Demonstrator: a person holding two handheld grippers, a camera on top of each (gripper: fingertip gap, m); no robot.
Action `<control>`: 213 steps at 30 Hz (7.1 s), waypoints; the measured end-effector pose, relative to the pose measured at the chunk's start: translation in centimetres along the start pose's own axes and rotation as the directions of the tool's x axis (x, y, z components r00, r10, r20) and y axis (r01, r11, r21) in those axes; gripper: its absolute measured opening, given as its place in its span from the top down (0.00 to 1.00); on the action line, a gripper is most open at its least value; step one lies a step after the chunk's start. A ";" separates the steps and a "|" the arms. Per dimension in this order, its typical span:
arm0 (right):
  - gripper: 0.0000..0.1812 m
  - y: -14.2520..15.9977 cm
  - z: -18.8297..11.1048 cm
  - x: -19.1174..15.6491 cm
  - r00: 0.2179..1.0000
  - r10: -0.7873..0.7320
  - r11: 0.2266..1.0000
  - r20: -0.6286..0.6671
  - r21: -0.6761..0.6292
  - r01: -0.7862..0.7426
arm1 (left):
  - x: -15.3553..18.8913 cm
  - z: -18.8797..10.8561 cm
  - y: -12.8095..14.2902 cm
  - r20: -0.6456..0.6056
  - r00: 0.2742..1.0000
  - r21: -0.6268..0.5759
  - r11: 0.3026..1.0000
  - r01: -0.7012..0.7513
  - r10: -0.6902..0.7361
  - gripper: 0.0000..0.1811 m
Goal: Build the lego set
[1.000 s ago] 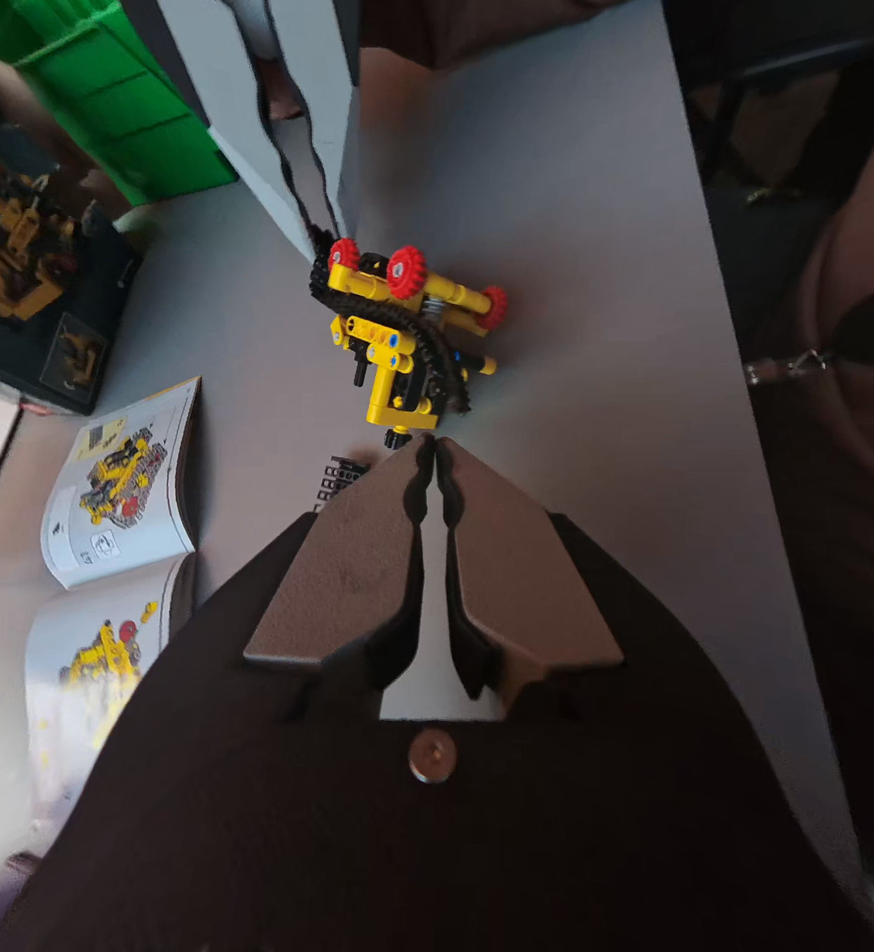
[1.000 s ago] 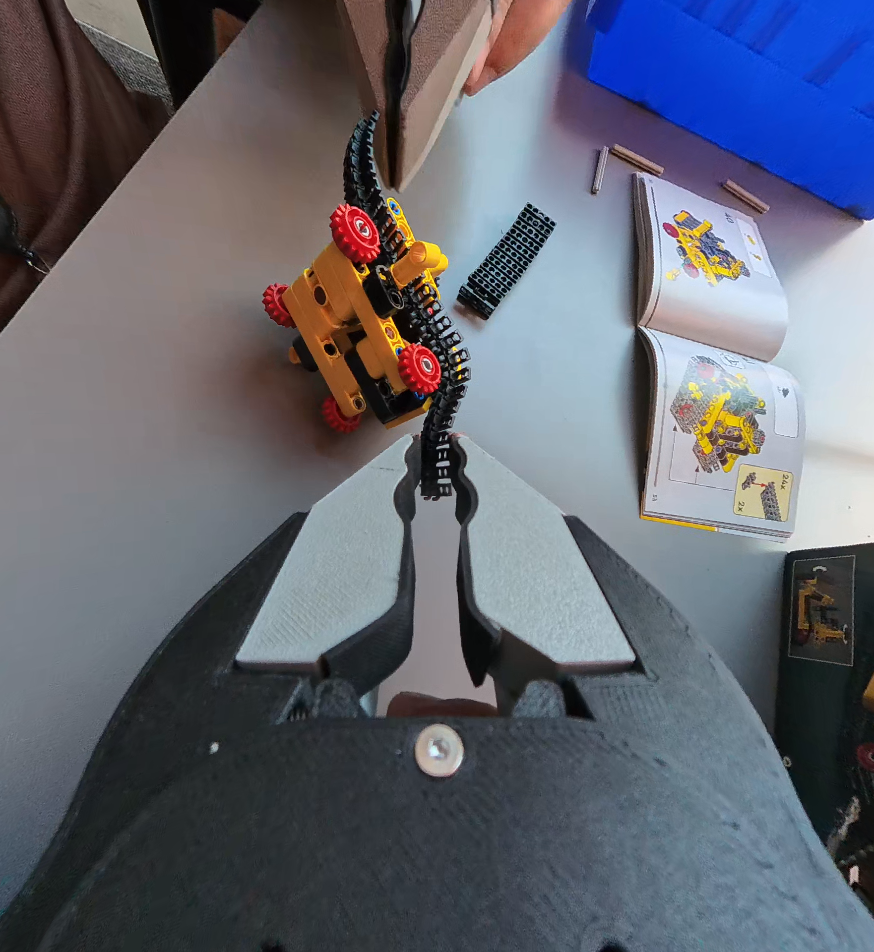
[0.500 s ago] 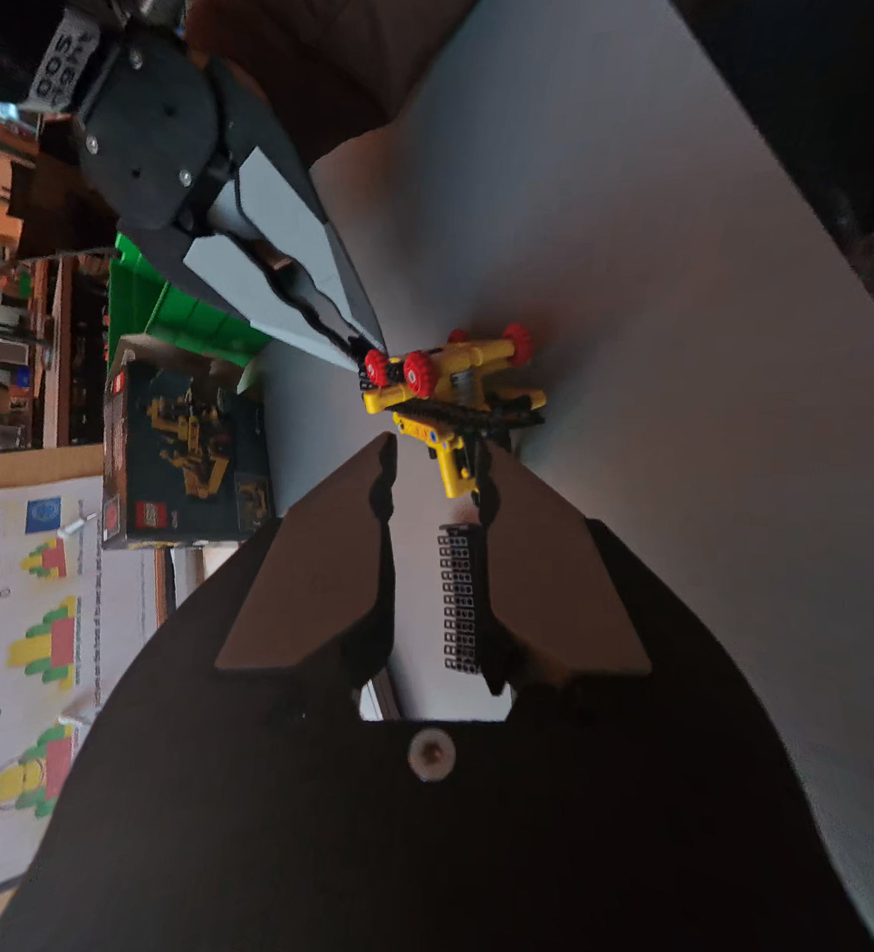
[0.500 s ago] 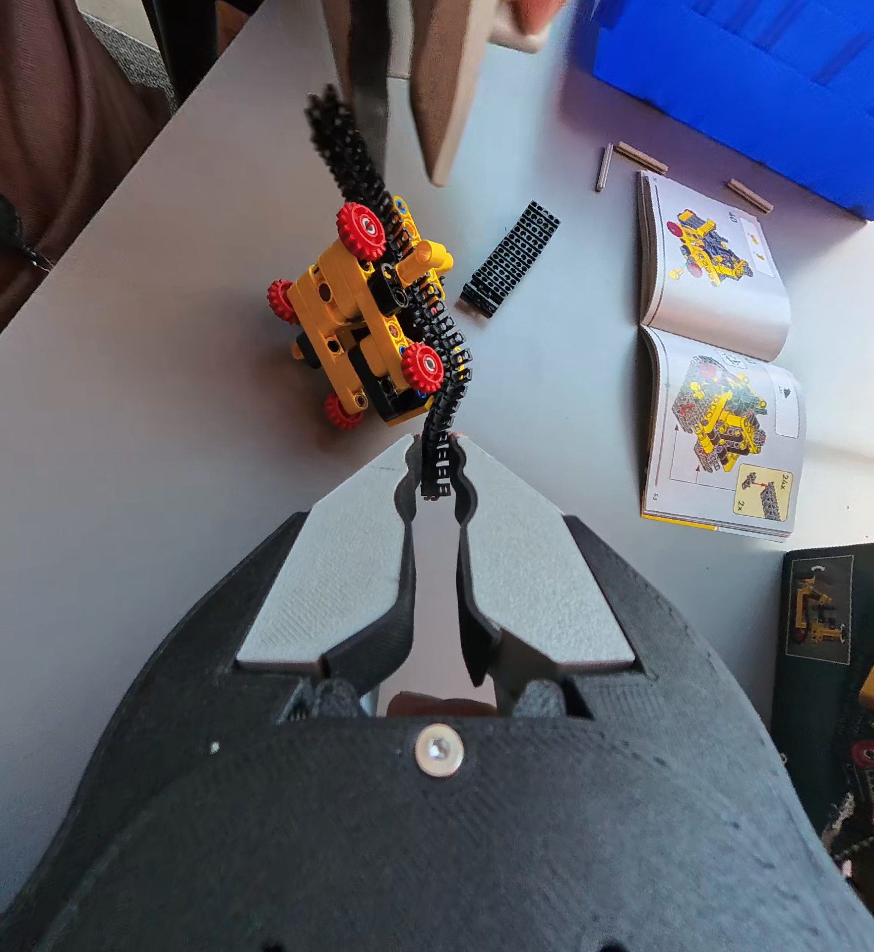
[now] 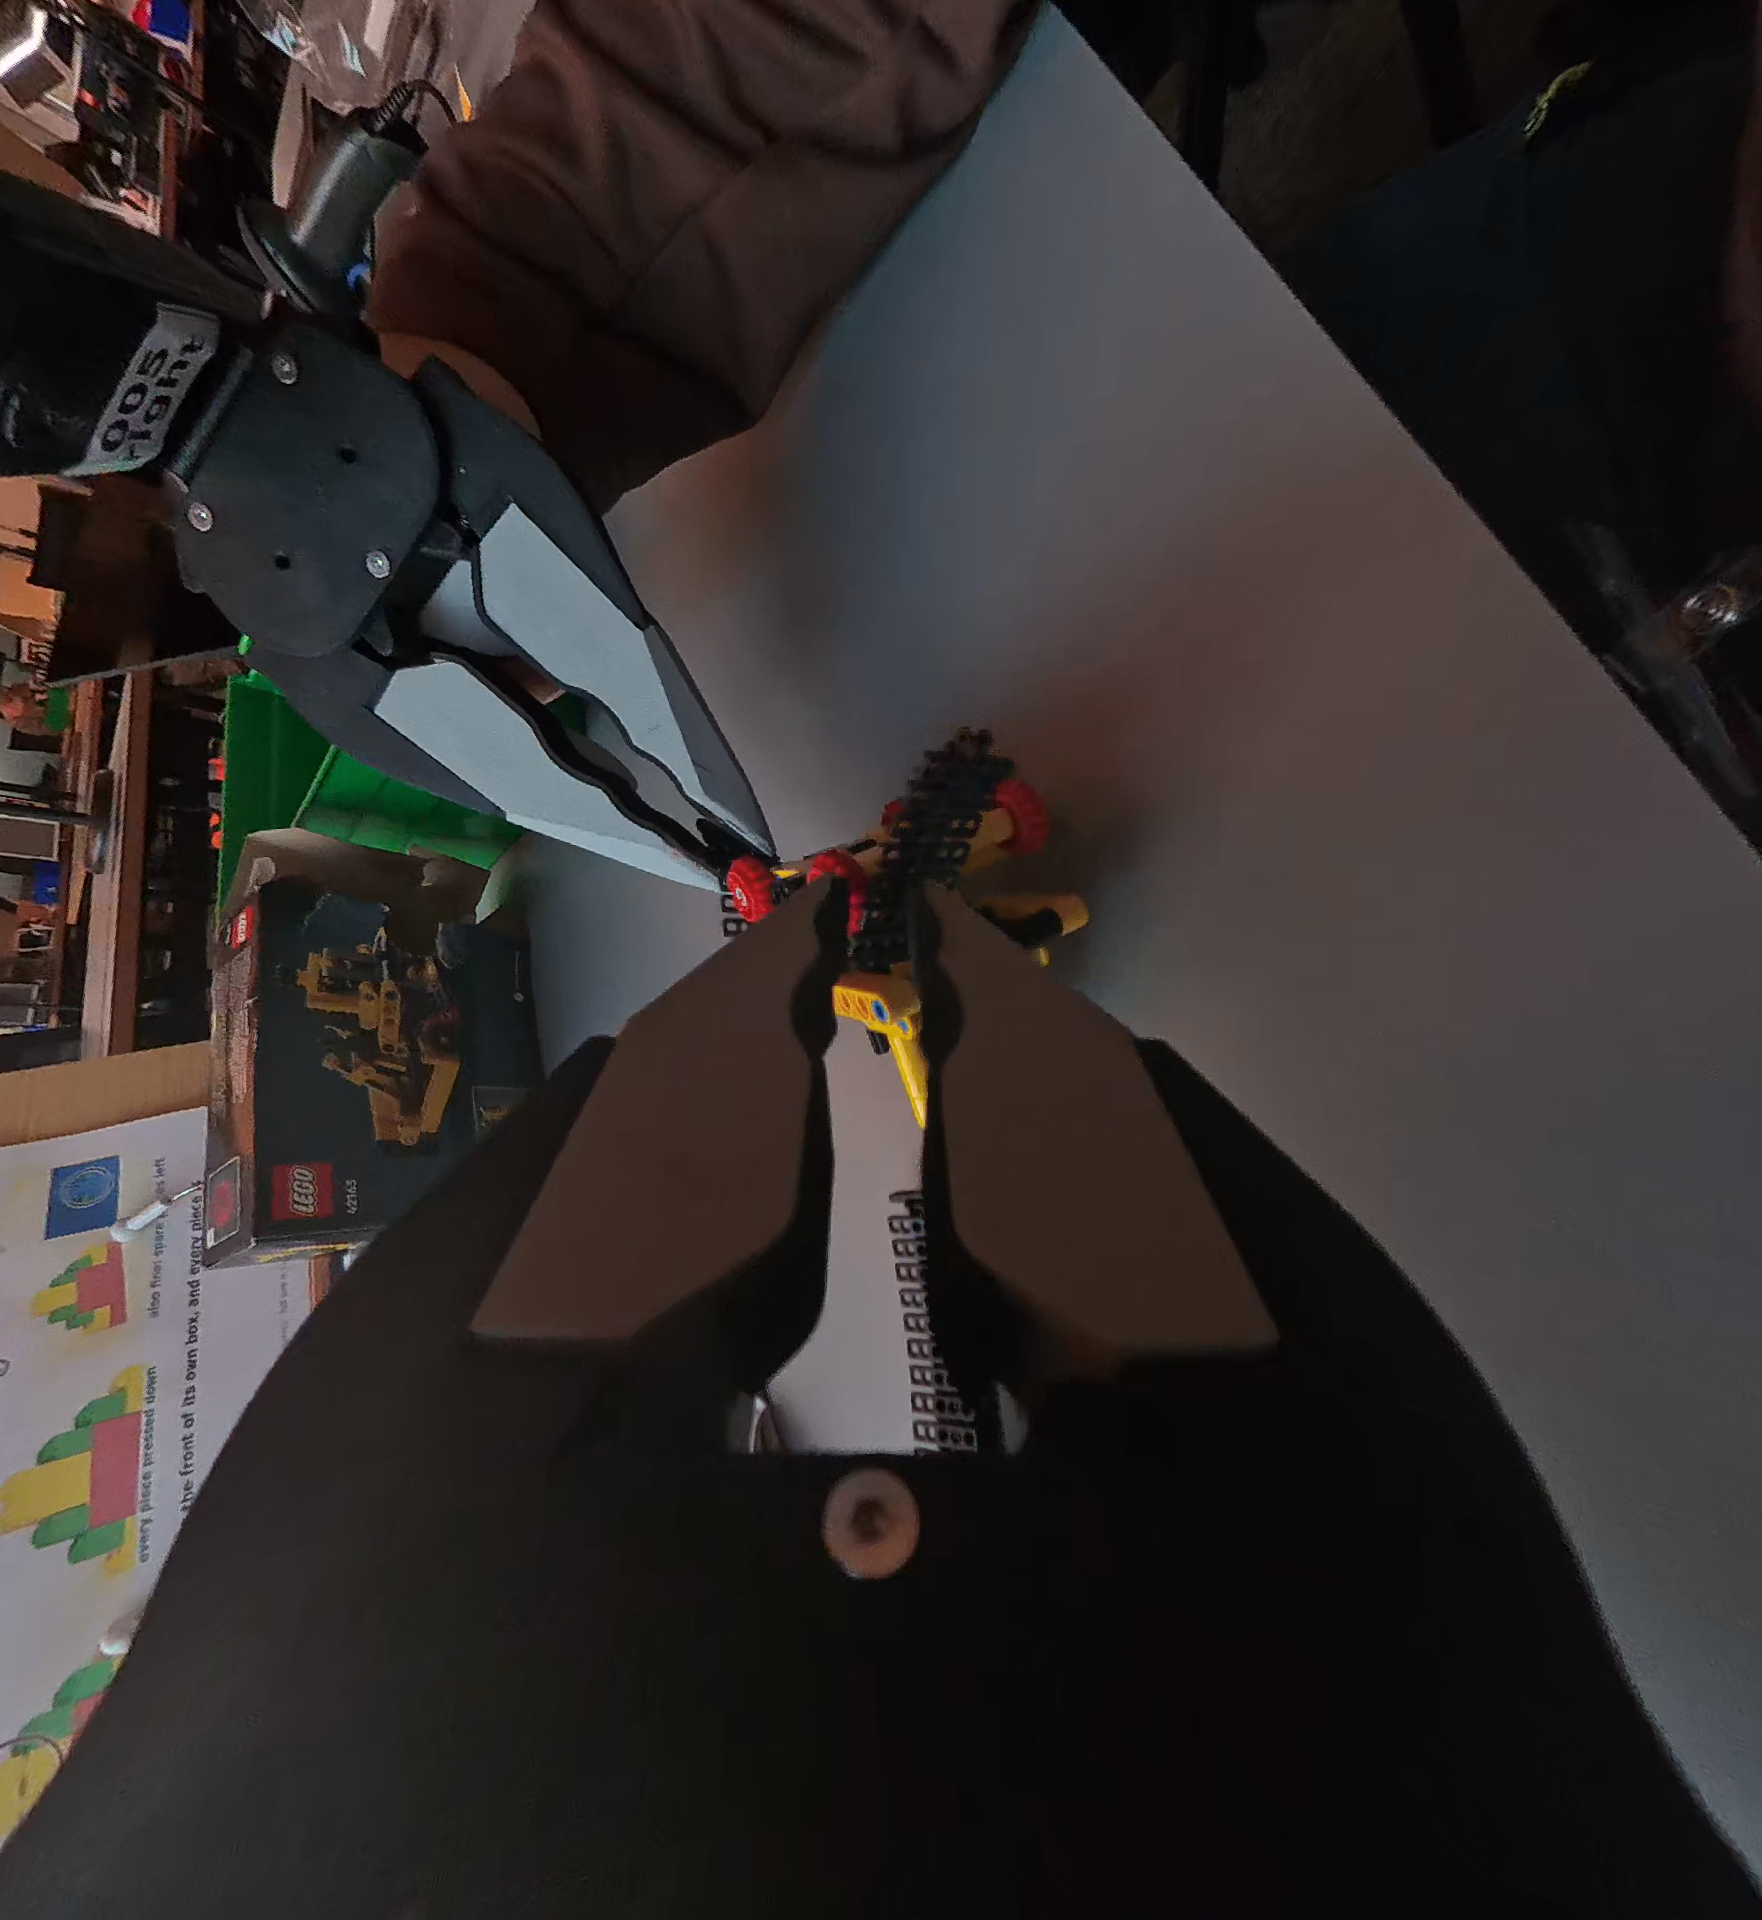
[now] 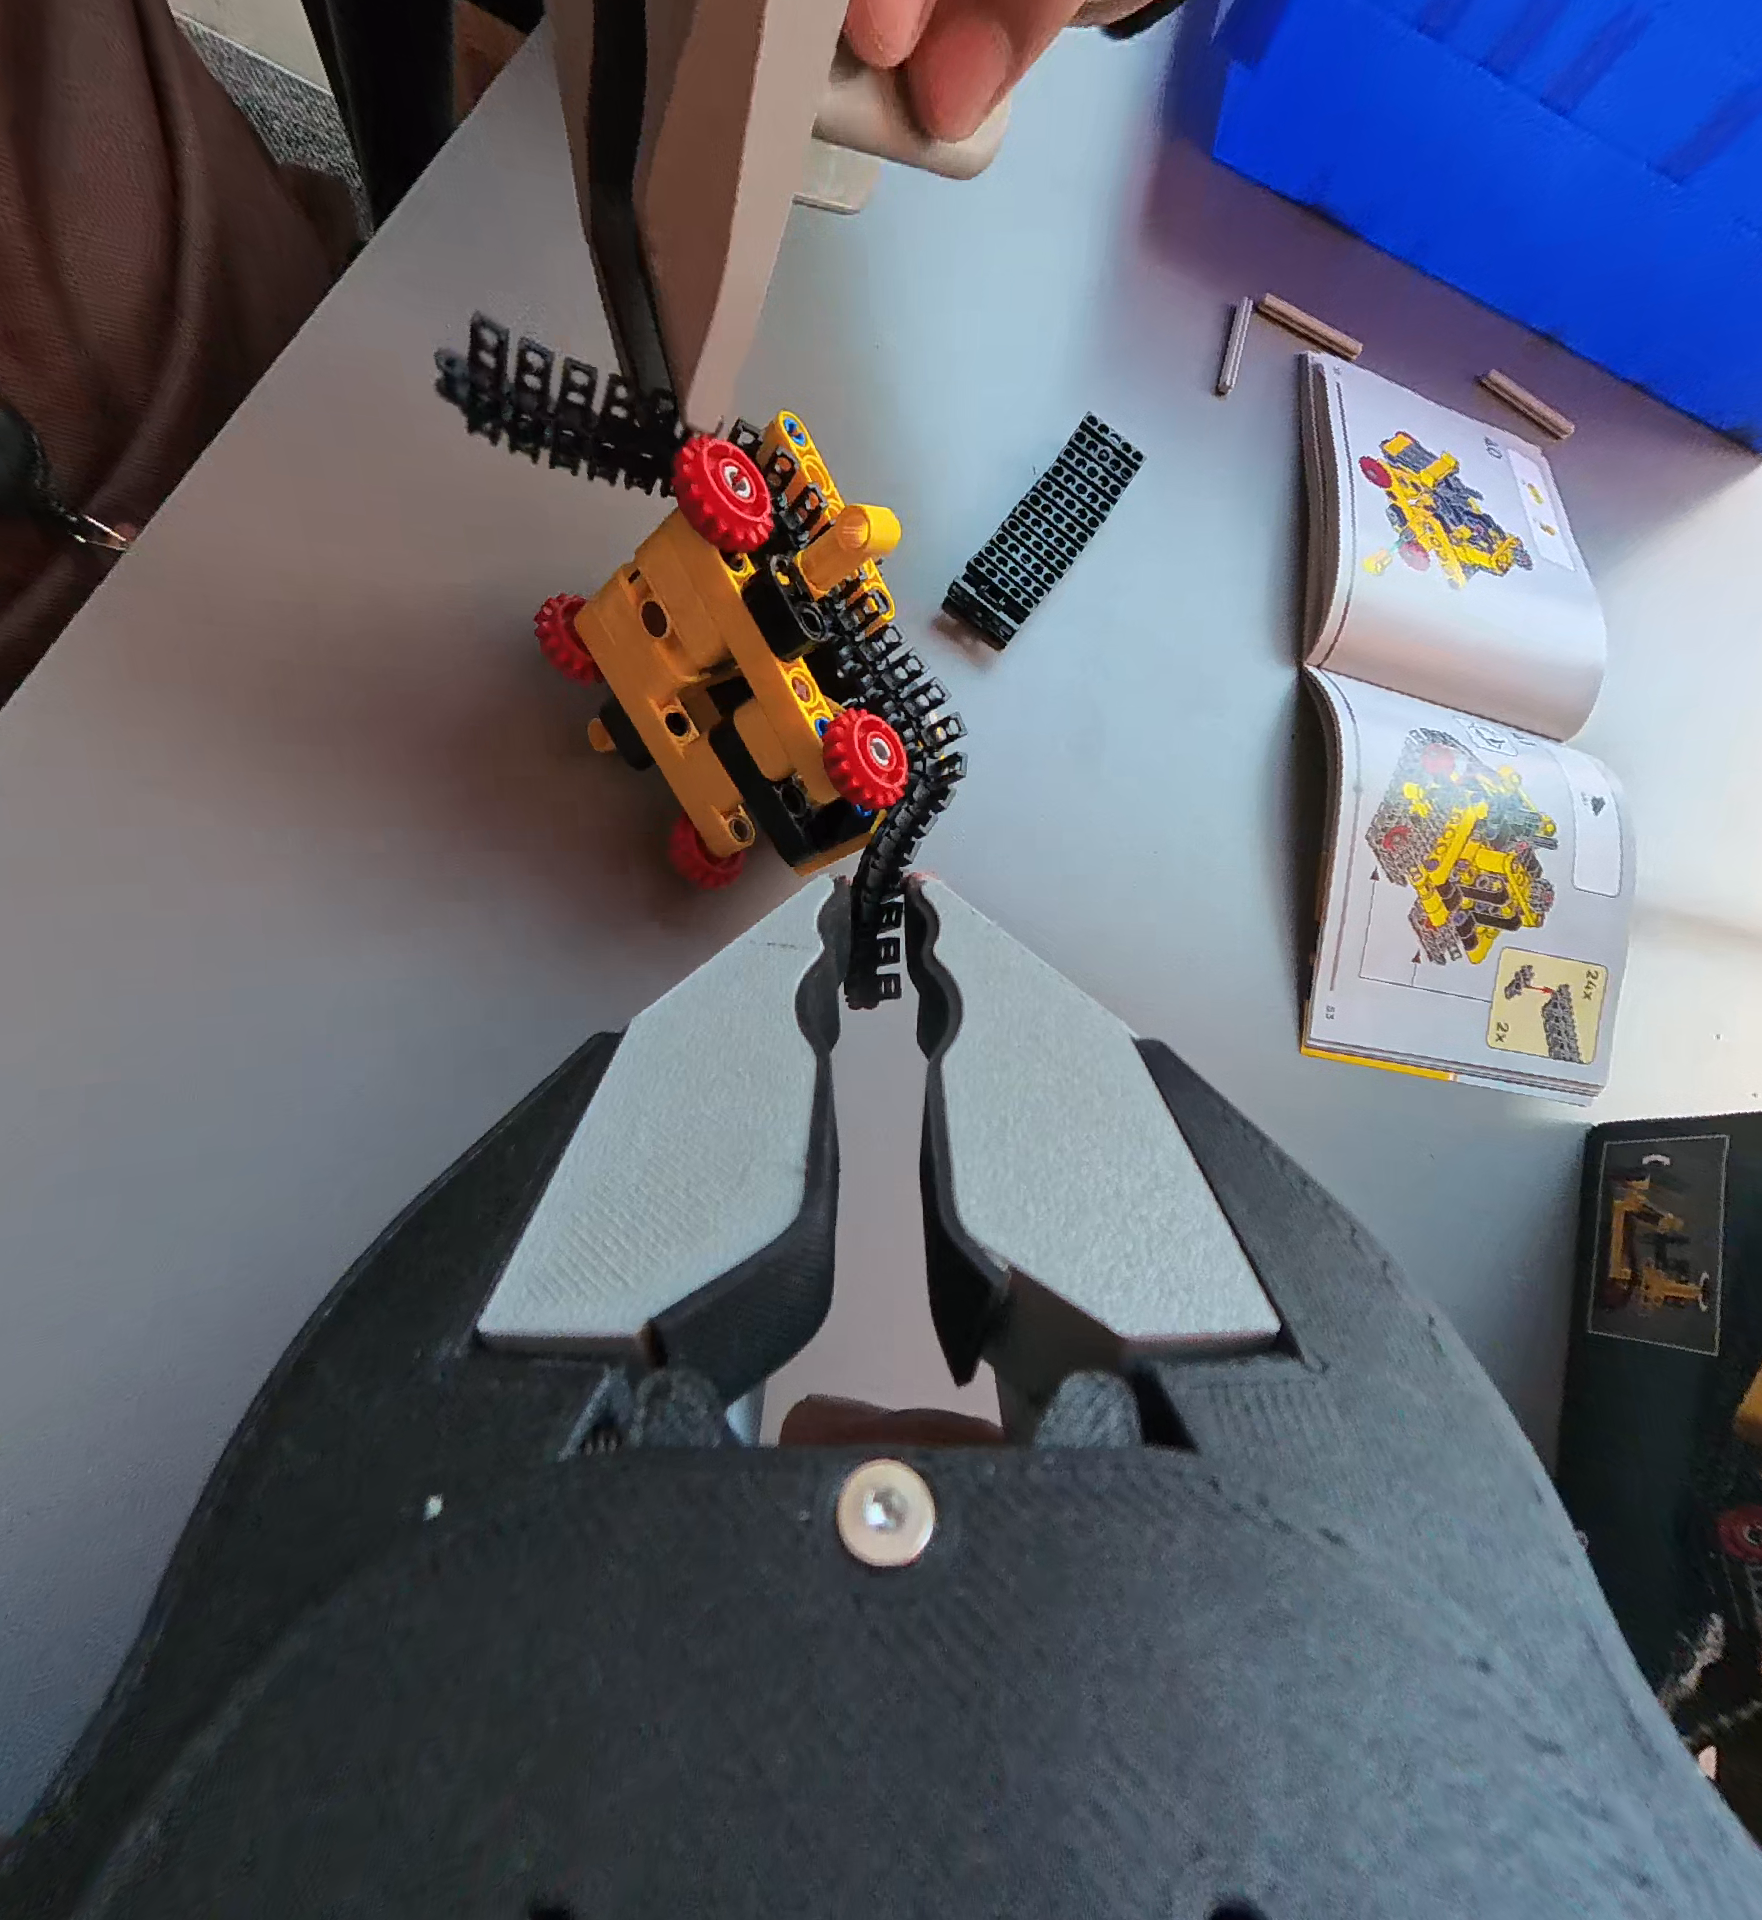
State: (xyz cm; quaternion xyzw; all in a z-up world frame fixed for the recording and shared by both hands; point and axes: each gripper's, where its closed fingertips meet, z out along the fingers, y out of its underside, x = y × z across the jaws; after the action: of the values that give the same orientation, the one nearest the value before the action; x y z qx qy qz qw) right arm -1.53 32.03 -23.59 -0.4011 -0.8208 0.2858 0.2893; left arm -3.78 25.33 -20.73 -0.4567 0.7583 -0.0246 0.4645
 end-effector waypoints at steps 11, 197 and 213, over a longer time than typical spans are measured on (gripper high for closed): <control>0.97 0.1 0.1 -0.4 1.000 0.000 1.000 0.014 -0.013 0.001 | 0.4 0.9 -1.3 -0.095 0.995 -0.007 0.999 -0.044 0.044 0.97; 0.77 6.1 -4.7 1.3 0.857 0.327 0.937 -0.399 0.017 -0.349 | -5.5 1.0 6.4 0.171 0.909 -0.137 0.904 0.404 -0.380 0.74; 0.75 4.4 -5.9 2.5 0.753 0.043 0.991 -0.656 -0.065 -0.113 | -5.3 1.7 8.1 0.296 0.913 -0.102 0.941 0.323 -0.282 0.75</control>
State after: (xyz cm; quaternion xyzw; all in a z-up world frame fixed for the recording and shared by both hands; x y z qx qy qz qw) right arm 3.56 37.74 -22.11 -0.5235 -0.6642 0.0983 0.5245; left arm -7.14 34.49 -21.83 -0.6011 0.6054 0.0246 0.5211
